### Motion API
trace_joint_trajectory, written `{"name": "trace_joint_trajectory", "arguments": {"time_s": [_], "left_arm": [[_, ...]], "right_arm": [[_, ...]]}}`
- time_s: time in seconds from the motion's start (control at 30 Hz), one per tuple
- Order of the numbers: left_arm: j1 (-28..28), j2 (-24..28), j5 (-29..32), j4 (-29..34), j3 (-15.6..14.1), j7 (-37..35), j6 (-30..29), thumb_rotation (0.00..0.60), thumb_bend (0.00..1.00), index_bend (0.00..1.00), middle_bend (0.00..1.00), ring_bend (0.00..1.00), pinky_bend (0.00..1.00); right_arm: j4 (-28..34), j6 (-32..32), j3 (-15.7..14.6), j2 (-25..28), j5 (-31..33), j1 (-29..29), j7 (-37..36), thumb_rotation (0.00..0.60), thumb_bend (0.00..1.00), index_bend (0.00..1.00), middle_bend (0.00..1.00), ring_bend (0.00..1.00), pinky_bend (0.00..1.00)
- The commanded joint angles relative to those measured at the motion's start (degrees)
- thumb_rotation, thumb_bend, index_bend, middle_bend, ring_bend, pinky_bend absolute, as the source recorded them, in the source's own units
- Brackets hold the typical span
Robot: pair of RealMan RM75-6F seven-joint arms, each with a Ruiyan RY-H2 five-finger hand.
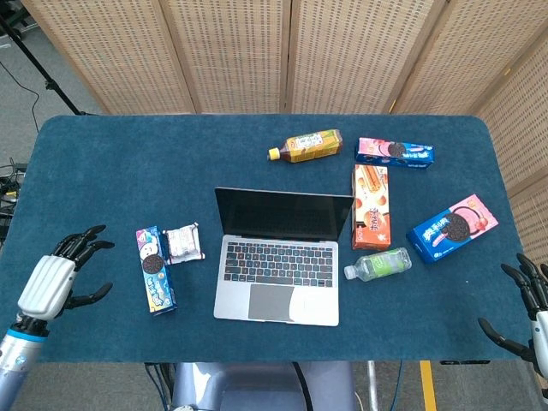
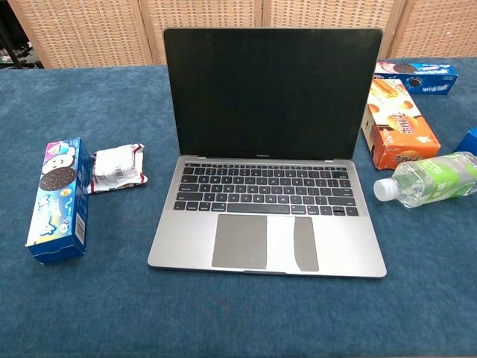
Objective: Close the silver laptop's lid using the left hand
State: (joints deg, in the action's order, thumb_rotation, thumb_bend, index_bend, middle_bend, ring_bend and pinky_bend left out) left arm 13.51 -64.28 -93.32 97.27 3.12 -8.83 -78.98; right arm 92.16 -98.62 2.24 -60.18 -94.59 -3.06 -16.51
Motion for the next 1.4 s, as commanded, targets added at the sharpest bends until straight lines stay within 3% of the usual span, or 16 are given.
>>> {"name": "trace_joint_trajectory", "arguments": {"time_s": [0.03,0.53,1.4], "left_arm": [[3.30,-0.66,1.44,0.11,1.89,-1.46,3.72,0.600,0.22,0.28,0.17,0.21,0.18],[10.90,-5.48,6.25,2.31,7.03,0.80,8.82,0.600,0.22,0.27,0.17,0.20,0.18],[23.55,-3.58,14.03,0.80,11.88,10.09,21.55,0.600,0.22,0.27,0.15,0.15,0.18]], "right_arm": [[-0.13,-0.16,0.17,0.00,0.22,-0.06,-0.20,0.600,0.24,0.14,0.04,0.14,0.00],[-0.55,-1.06,0.90,0.03,1.13,-0.42,-1.45,0.600,0.24,0.14,0.04,0.14,0.00],[-0.85,-1.72,1.48,0.20,1.63,-0.80,-2.92,0.600,0.24,0.14,0.04,0.14,0.00]]}}
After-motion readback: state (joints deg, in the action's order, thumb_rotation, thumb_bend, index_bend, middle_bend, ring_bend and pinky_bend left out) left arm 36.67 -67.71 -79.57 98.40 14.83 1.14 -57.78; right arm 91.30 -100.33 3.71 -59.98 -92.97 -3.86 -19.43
